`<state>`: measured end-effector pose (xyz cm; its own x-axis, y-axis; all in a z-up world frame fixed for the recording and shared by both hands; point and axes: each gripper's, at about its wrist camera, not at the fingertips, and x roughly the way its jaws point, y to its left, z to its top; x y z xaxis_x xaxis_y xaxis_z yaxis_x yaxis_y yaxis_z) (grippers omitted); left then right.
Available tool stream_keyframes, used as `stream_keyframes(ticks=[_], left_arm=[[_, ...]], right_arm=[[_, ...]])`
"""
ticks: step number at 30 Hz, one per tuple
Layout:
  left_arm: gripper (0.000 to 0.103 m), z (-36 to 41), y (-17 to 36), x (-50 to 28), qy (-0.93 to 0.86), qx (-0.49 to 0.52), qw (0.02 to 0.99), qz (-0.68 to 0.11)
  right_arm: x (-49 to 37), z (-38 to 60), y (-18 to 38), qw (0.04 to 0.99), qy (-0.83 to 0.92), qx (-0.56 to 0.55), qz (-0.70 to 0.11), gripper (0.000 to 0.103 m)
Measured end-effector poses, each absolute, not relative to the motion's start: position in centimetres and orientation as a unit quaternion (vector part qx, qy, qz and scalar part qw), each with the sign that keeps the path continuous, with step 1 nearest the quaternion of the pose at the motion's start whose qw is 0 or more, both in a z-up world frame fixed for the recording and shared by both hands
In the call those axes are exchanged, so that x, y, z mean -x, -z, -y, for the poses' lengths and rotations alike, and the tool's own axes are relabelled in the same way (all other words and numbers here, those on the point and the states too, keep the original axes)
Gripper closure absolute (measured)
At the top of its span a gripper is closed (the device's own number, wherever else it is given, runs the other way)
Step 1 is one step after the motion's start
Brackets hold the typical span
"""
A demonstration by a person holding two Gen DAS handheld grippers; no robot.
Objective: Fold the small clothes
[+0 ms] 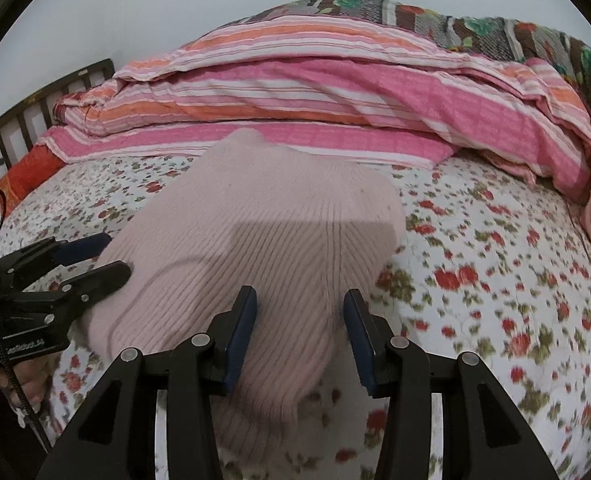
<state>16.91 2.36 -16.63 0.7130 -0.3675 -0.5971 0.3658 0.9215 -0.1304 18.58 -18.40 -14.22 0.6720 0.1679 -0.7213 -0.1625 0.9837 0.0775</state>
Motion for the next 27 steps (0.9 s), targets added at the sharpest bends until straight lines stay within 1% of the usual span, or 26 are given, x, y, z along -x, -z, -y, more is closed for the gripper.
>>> stream_keyframes(ticks=[5,10,11,12,14,15,16,19,21,22,23,24,25,26,27], left_arm=[[0.042,-2.1,17.0,-16.1,0.189,-0.016,0.932,-0.31],[0.042,-1.6,16.9,-14.7,0.174,-0.032,0.934,-0.311],[0.042,-1.4,16.8,-14.4,0.168,-0.038,0.935,-0.31],[0.043,-1.2,16.6,-13.9,0.156,-0.042,0.936,-0.313],[0.044,-1.2,15.7,-13.1,0.15,-0.04,0.934,-0.322],[0.044,-1.1,15.0,-12.4,0.146,-0.044,0.934,-0.324],[0.044,-1.1,14.0,-11.6,0.138,-0.051,0.935,-0.322],[0.042,-1.6,10.4,-9.0,0.126,-0.047,0.944,-0.3],[0.029,-2.2,7.7,-7.3,0.114,-0.031,0.952,-0.284],[0.027,-2.4,6.4,-6.3,0.104,-0.026,0.956,-0.273],[0.021,-2.5,5.3,-5.4,0.09,-0.023,0.96,-0.262],[0.016,-2.6,4.1,-4.5,0.077,-0.023,0.964,-0.252],[0.016,-2.5,3.0,-3.5,0.068,-0.024,0.967,-0.243],[0.015,-2.3,2.3,-2.9,0.064,-0.025,0.969,-0.238],[0.014,-2.1,1.4,-2.1,0.059,-0.028,0.97,-0.235]], right_arm=[[-17.3,19.3,14.2,0.904,-0.094,-0.054,-0.413,0.058],[-14.5,19.0,13.2,0.911,-0.066,-0.049,-0.404,0.058],[-13.6,18.9,12.6,0.916,-0.057,-0.041,-0.394,0.056],[-12.7,18.8,12.0,0.923,-0.049,-0.033,-0.381,0.053],[-10.8,18.7,10.6,0.932,-0.034,-0.018,-0.36,0.038],[-10.2,18.6,10.0,0.935,-0.028,-0.012,-0.353,0.035],[-9.7,18.6,9.4,0.936,-0.021,-0.007,-0.35,0.034],[-8.0,19.0,7.1,0.938,0.006,-0.007,-0.347,0.034],[-7.3,19.5,5.8,0.939,0.008,-0.024,-0.343,0.032],[-6.9,19.7,5.1,0.939,0.009,-0.033,-0.343,0.03],[-6.4,20.0,4.4,0.939,0.014,-0.041,-0.342,0.024],[-5.9,20.2,3.8,0.938,0.022,-0.047,-0.342,0.021],[-5.6,20.3,3.4,0.939,0.025,-0.05,-0.34,0.011],[-5.0,20.4,2.8,0.94,0.024,-0.053,-0.337,0.004],[-4.4,20.5,2.3,0.941,0.022,-0.052,-0.333,0.003]])
